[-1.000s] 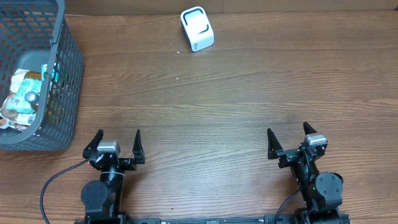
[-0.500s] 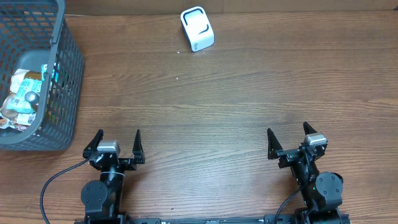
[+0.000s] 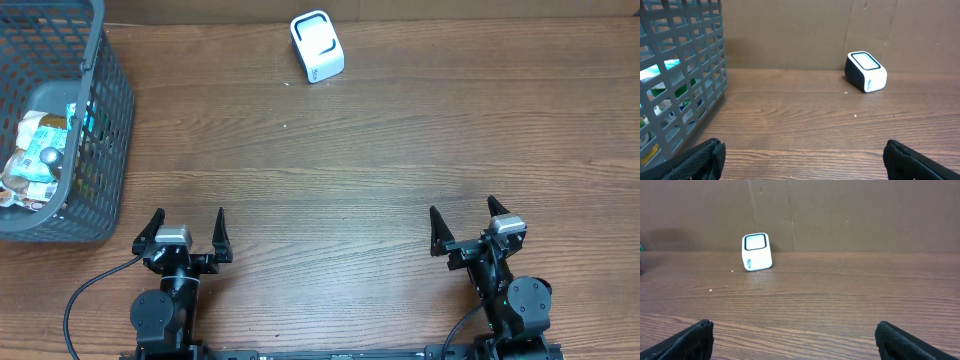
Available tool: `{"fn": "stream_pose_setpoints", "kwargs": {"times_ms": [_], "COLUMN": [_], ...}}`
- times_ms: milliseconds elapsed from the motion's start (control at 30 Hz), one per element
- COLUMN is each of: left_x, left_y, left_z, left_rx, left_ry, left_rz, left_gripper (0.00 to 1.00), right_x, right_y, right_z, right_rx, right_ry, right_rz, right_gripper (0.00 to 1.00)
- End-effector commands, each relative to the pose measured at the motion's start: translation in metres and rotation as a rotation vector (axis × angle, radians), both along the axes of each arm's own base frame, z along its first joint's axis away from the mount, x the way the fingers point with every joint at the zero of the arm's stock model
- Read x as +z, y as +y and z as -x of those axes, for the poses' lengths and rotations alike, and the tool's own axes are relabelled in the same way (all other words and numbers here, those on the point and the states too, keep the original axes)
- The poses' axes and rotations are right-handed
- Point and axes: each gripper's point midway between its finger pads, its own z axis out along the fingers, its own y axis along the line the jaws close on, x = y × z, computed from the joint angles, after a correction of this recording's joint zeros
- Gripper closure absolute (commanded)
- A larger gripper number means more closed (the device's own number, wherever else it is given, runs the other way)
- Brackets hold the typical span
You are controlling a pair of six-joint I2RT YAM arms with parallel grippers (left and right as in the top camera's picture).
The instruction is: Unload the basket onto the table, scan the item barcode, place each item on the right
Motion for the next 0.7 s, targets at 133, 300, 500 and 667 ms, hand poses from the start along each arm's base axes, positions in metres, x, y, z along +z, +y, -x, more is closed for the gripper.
{"fn": "stream_pose_setpoints", "kwargs": {"times_ms": [133, 300, 500, 667], "left_x": [0.002, 0.016, 0.041, 0.058], "left_y": [0.000, -0.002, -0.004, -0.005], "left_z": [0.000, 0.002, 0.009, 0.018], "left_rx": [-0.001, -0.012, -0.019, -0.019], "left_ry": [-0.012, -0.039, -0.051, -0.034], "left_rz": [-0.024, -0.024, -0.025, -0.023], "left_gripper": [0.00, 0.01, 0.00, 0.00], "right_x": [-0.005, -0.005, -0.005, -0.005], "right_y": [-0.002, -0.002, -0.002, -0.002], "right_z": [-0.001, -0.001, -0.001, -0.001], "right_rx": [-0.012, -0.011, -0.011, -0.011], "right_ry": [0.009, 0.009, 0.009, 0.009], "right_rz": [0.006, 0.006, 0.006, 0.006], "right_gripper": [0.00, 0.00, 0.00, 0.00]}}
